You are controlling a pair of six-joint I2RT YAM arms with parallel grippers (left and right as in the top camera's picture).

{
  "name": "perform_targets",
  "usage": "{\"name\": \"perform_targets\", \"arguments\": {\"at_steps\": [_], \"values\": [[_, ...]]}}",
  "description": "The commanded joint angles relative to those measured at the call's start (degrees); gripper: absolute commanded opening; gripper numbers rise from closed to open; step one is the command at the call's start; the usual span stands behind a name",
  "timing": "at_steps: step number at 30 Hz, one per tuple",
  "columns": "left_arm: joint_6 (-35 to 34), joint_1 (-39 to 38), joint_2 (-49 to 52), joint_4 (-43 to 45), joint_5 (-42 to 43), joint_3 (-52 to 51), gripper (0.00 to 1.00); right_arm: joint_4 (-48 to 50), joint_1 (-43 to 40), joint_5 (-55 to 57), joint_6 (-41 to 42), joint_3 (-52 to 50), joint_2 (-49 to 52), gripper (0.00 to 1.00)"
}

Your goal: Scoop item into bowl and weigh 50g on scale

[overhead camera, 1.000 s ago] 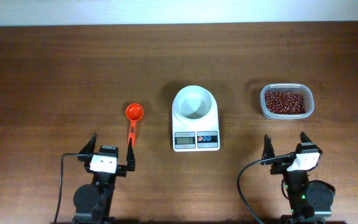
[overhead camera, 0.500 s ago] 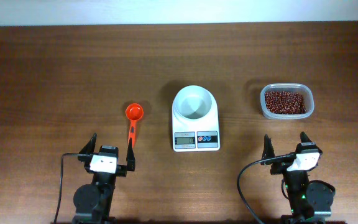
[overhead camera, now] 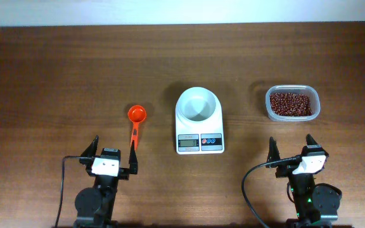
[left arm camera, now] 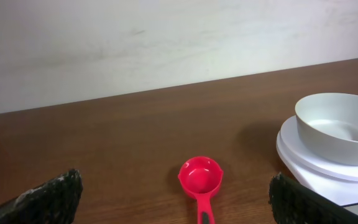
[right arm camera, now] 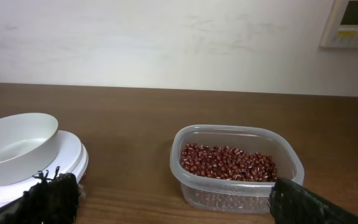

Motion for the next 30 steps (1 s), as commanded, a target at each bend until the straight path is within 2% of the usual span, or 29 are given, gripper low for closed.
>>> {"name": "perform_targets", "arguments": {"at_steps": [1, 5, 9, 12, 16, 21, 23, 25, 26, 27, 29, 30], "values": [[0.50, 0.35, -0.48, 0.42, -0.28, -0.04, 0.99, -0.35, 0.15, 0.11, 0.07, -0.31, -0.31, 0.99], [-0.07, 0.35, -0.48, -0.02, 0.35, 1.75, 0.99, -0.35, 0.15, 0.09, 0.07, -0.31, -0.31, 0.99], [-7.58, 0.35, 0.72, -14.38, 1.44, 12.96, 0.99, -0.35, 0.15, 0.09, 0.07, -0.31, -0.31, 0.99], [-7.80, 0.35, 6.64, -27.10, 4.59, 26.14, 0.99, -0.35, 0.15, 0.11, 0.07, -0.31, -0.31, 0.99], [-7.76, 0.35, 26.03, -46.01, 4.63, 49.88, 0.99, -0.35, 0.15, 0.11, 0.07, -0.31, -0.31, 0.99], [-7.76, 0.35, 63.91, -77.57, 7.19, 92.26, 0.99, -0.35, 0.15, 0.11, 0.07, -0.31, -0.31, 0.99], [-7.76, 0.35, 74.97, -82.58, 8.33, 102.92, 0.99, -0.35, 0.15, 0.11, 0.04, -0.31, -0.31, 0.99], [-7.76, 0.35, 83.27, -84.06, 9.03, 106.81, 0.99, -0.35, 0.15, 0.11, 0.04, -0.31, -0.31, 0.99], [-7.76, 0.35, 86.49, -84.08, 9.14, 106.55, 0.93, -0.35, 0.15, 0.11, 0.07, -0.31, -0.31, 0.99], [-7.78, 0.35, 89.74, -84.50, 9.14, 106.20, 0.43, -0.35, 0.15, 0.11, 0.07, -0.31, -0.31, 0.99], [-7.78, 0.35, 95.84, -87.14, 9.09, 105.50, 0.10, -0.35, 0.15, 0.11, 0.04, -0.31, -0.31, 0.99], [-7.80, 0.35, 98.57, -87.45, 9.09, 104.30, 0.03, -0.35, 0.15, 0.09, 0.07, -0.31, -0.31, 0.99]]}}
